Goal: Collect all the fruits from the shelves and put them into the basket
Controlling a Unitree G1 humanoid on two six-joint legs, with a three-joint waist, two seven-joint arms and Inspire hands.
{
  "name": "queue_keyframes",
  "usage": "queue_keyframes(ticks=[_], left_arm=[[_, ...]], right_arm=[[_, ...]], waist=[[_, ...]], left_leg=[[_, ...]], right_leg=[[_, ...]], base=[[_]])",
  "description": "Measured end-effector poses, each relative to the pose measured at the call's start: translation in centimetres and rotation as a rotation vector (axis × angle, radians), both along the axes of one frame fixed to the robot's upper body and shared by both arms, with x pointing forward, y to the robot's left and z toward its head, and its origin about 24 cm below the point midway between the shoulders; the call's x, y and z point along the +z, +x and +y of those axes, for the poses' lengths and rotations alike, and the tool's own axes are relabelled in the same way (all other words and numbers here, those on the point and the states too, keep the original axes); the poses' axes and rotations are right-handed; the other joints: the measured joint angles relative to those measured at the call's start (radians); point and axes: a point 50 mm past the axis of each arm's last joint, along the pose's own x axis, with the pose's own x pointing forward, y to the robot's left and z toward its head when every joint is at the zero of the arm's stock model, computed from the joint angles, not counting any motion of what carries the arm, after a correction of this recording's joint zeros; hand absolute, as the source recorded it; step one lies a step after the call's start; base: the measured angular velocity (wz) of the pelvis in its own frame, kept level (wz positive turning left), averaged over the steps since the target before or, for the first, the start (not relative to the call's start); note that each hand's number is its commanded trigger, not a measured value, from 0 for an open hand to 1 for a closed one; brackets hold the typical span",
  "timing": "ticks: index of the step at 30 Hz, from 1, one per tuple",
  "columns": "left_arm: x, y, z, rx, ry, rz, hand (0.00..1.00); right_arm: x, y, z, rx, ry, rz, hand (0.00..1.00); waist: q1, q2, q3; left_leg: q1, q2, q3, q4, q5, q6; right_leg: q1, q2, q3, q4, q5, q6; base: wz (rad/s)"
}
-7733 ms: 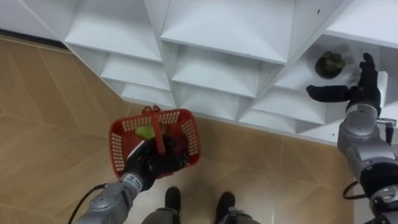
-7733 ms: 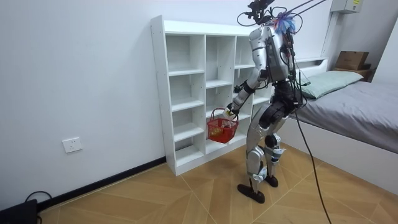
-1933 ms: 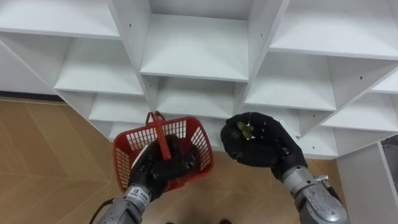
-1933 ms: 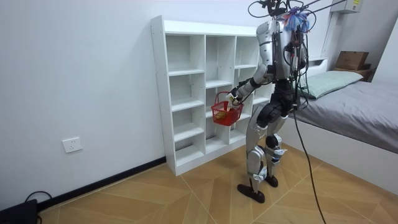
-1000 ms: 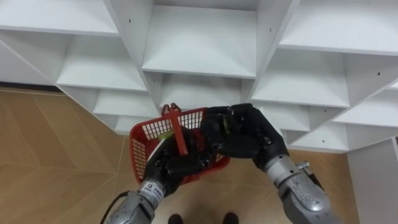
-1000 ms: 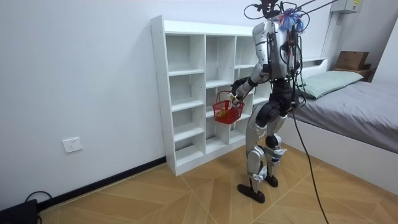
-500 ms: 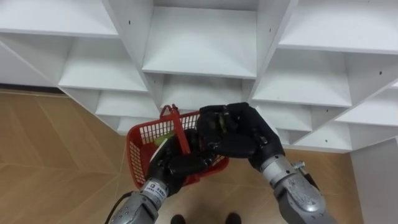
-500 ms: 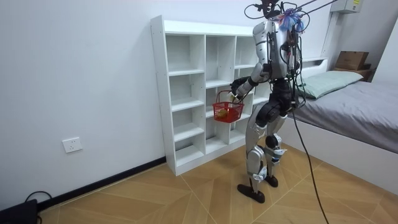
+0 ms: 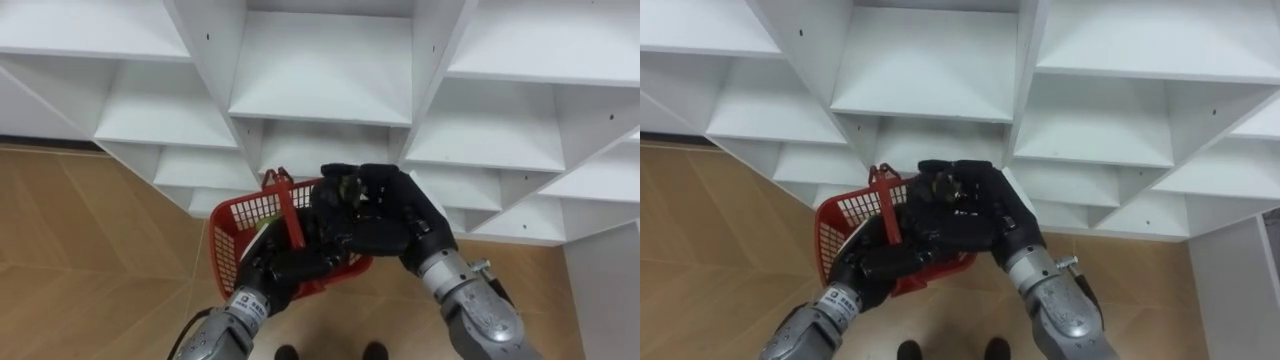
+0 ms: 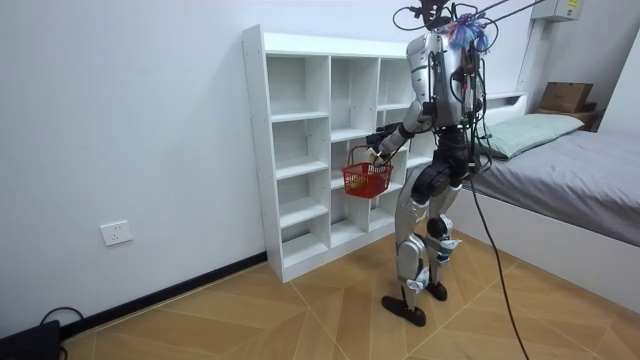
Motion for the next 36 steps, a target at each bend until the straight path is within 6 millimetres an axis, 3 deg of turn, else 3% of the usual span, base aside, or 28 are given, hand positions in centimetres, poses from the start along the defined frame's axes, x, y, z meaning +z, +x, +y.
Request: queue_keyframes(ticks=[18,36], left_arm=[[-0.1,-0.2,0.9,-0.045,0.029,-0.015,1.00],[0.0,0.0,1.5,-0.037,0.052,-0.020,1.00]], right_arm=[[0.0,-0.1,0.5,0.101,-0.107,-0.034,0.00],[0.3,0.2,0.7,0.129,-0.171,-0.072,0.00]], waist=[[-0.003,-0.014,-0.0003],[-0.004,-0.030,0.0064]], left_leg=[[-0.003,0.000,-0.006,0.004,0.000,0.000],[-0.003,-0.001,-0.008,0.007,0.000,0.000]], right_leg=[[0.001,-0.002,-0.004,0.002,0.000,0.000],[0.005,-0.002,-0.006,0.002,0.000,0.000]], base=[[0.00],[0.00]])
